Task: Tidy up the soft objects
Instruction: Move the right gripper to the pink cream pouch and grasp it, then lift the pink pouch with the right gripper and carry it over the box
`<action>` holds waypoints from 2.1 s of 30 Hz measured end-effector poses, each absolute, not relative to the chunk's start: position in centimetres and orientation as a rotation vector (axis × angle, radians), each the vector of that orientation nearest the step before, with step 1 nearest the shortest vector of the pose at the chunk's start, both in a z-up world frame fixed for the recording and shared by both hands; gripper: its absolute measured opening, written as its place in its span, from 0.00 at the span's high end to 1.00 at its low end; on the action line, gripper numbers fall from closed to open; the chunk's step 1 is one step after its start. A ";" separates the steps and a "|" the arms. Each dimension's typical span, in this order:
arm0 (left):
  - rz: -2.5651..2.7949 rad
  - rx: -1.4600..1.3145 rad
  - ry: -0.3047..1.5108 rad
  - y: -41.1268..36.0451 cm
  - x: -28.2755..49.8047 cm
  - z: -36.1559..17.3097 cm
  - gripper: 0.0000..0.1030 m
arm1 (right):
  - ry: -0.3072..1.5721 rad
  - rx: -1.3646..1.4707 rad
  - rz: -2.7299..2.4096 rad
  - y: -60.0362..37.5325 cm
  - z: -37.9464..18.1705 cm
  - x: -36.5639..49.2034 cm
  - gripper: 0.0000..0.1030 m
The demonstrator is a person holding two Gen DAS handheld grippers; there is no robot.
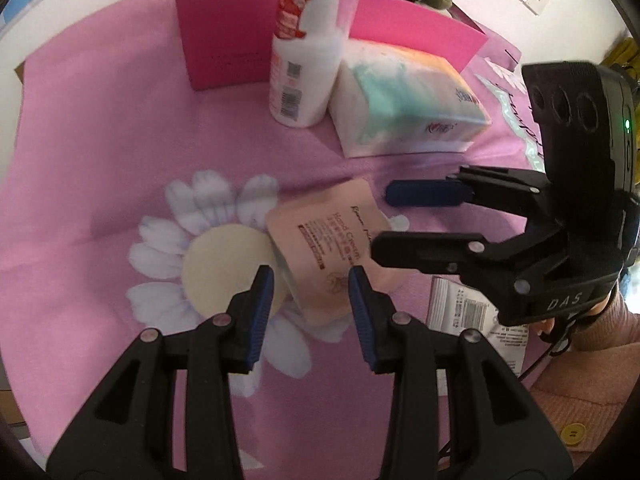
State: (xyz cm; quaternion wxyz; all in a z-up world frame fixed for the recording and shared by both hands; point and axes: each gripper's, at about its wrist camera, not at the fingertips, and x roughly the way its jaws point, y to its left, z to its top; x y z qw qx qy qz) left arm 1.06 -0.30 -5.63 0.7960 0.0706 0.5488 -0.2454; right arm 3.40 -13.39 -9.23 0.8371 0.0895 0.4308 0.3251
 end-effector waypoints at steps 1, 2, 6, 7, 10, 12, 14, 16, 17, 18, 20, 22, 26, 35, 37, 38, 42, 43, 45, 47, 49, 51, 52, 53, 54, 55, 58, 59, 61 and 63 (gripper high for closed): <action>-0.536 0.149 1.181 -0.4 1.1 -5.7 0.60 | 0.912 0.188 0.688 -13.3 -9.2 3.5 0.45; -0.546 0.146 1.183 -0.6 1.1 -5.8 0.60 | 0.913 0.186 0.689 -13.2 -9.2 3.6 0.47; -0.561 0.156 1.163 -1.2 0.7 -5.8 0.60 | 0.920 0.173 0.703 -13.0 -9.6 4.0 0.57; -0.565 0.152 1.163 -1.3 0.6 -5.8 0.60 | 0.921 0.169 0.699 -12.7 -9.6 4.1 0.57; -0.577 0.138 1.165 -1.3 0.5 -5.9 0.60 | 0.926 0.188 0.688 -13.1 -9.6 4.4 0.64; -0.587 0.130 1.168 -1.3 0.5 -5.8 0.60 | 0.930 0.212 0.691 -13.6 -9.7 4.4 0.66; -0.599 0.125 1.168 -1.5 0.4 -5.7 0.60 | 0.927 0.231 0.690 -14.0 -9.7 4.3 0.66; -0.606 0.128 1.161 -1.9 0.3 -5.6 0.60 | 0.917 0.239 0.687 -14.4 -9.5 3.9 0.66; -0.610 0.132 1.155 -2.1 0.2 -5.5 0.60 | 0.913 0.244 0.687 -14.6 -9.4 3.8 0.66; -0.613 0.135 1.152 -2.3 0.2 -5.4 0.60 | 0.911 0.253 0.687 -14.9 -9.3 3.6 0.67; -0.613 0.147 1.142 -2.9 0.1 -5.2 0.60 | 0.902 0.264 0.683 -15.3 -9.1 3.3 0.67; -0.616 0.148 1.135 -3.3 0.1 -5.0 0.60 | 0.893 0.271 0.680 -15.6 -8.8 3.0 0.67; -0.627 0.153 1.110 -3.9 0.2 -4.3 0.60 | 0.873 0.270 0.671 -16.5 -8.1 2.2 0.67; -0.629 0.173 1.060 -4.4 -0.1 -2.7 0.60 | 0.828 0.271 0.665 -17.9 -6.5 0.9 0.67; -0.632 0.173 1.050 -4.7 0.0 -2.5 0.60 | 0.821 0.267 0.661 -18.1 -6.1 0.8 0.67; -0.635 0.171 1.046 -4.5 0.0 -2.3 0.60 | 0.817 0.268 0.661 -18.2 -6.0 0.8 0.67; -0.642 0.169 1.024 -4.6 -0.2 -1.4 0.60 | 0.794 0.268 0.657 -18.8 -5.1 0.6 0.67; -0.643 0.170 1.018 -4.8 -0.2 -1.2 0.60 | 0.788 0.267 0.656 -19.0 -4.9 0.4 0.67; -0.646 0.170 1.005 -5.1 -0.2 -0.8 0.60 | 0.775 0.262 0.652 -19.3 -4.5 0.3 0.67; -0.651 0.168 0.991 -5.2 -0.1 -0.2 0.60 | 0.761 0.260 0.648 -19.5 -4.0 0.1 0.67; -0.653 0.170 0.980 -5.3 -0.1 0.2 0.60 | 0.748 0.260 0.645 -19.7 -3.5 0.0 0.67; -0.657 0.169 0.968 -5.4 0.0 0.6 0.60 | 0.735 0.258 0.643 -19.9 -3.1 -0.1 0.67; -0.657 0.170 0.961 -5.5 0.0 0.8 0.60 | 0.731 0.257 0.642 -20.1 -2.9 -0.2 0.67; -0.658 0.170 0.956 -5.6 0.0 1.0 0.60 | 0.724 0.256 0.639 -20.2 -2.7 -0.2 0.67; -0.658 0.173 0.950 -5.7 0.1 1.2 0.60 | 0.718 0.256 0.638 -20.3 -2.4 -0.3 0.67; -0.657 0.176 0.944 -5.7 0.1 1.4 0.60 | 0.715 0.256 0.638 -20.2 -2.3 -0.3 0.67; -0.657 0.178 0.926 -6.0 0.4 2.0 0.60 | 0.695 0.249 0.630 -20.4 -1.6 -0.3 0.67; -0.656 0.177 0.920 -6.0 0.5 2.2 0.60 | 0.691 0.250 0.629 -20.5 -1.4 -0.2 0.67; -0.656 0.173 0.910 -6.0 0.7 2.6 0.60 | 0.679 0.249 0.628 -20.7 -1.0 -0.1 0.67; -0.654 0.168 0.899 -6.1 0.9 3.1 0.60 | 0.671 0.245 0.625 -20.8 -0.7 0.1 0.67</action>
